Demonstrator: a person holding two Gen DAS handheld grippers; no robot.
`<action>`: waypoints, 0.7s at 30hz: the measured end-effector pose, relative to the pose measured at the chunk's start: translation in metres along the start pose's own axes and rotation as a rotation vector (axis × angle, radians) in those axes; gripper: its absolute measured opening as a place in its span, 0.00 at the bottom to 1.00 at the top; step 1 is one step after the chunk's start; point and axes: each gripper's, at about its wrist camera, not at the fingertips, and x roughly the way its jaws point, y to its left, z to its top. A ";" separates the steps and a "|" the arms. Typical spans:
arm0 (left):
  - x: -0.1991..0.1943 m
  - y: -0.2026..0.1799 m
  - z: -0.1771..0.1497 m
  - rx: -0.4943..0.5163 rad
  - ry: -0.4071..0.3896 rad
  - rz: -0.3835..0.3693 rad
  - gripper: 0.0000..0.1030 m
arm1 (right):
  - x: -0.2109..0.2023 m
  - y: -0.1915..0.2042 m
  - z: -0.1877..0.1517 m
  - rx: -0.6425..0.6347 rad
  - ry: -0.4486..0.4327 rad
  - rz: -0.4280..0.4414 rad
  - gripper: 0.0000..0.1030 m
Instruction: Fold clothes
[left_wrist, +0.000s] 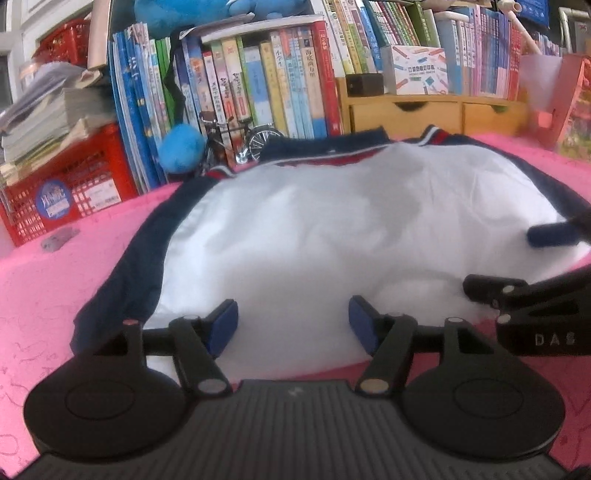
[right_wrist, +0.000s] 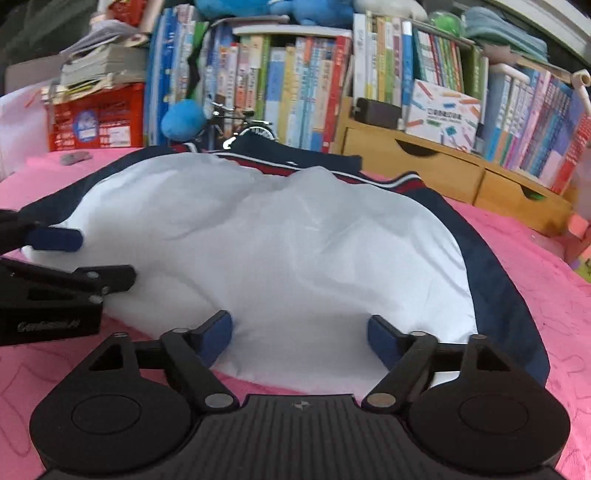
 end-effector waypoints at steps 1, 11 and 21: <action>0.000 -0.002 0.000 0.009 -0.002 0.007 0.65 | 0.000 0.000 0.000 0.004 0.003 0.002 0.82; 0.000 -0.002 -0.002 0.010 -0.004 0.019 0.68 | 0.003 -0.006 0.002 0.041 0.022 0.023 0.85; 0.001 0.008 -0.003 -0.059 0.019 0.069 0.75 | 0.005 -0.013 0.002 0.094 0.046 0.019 0.91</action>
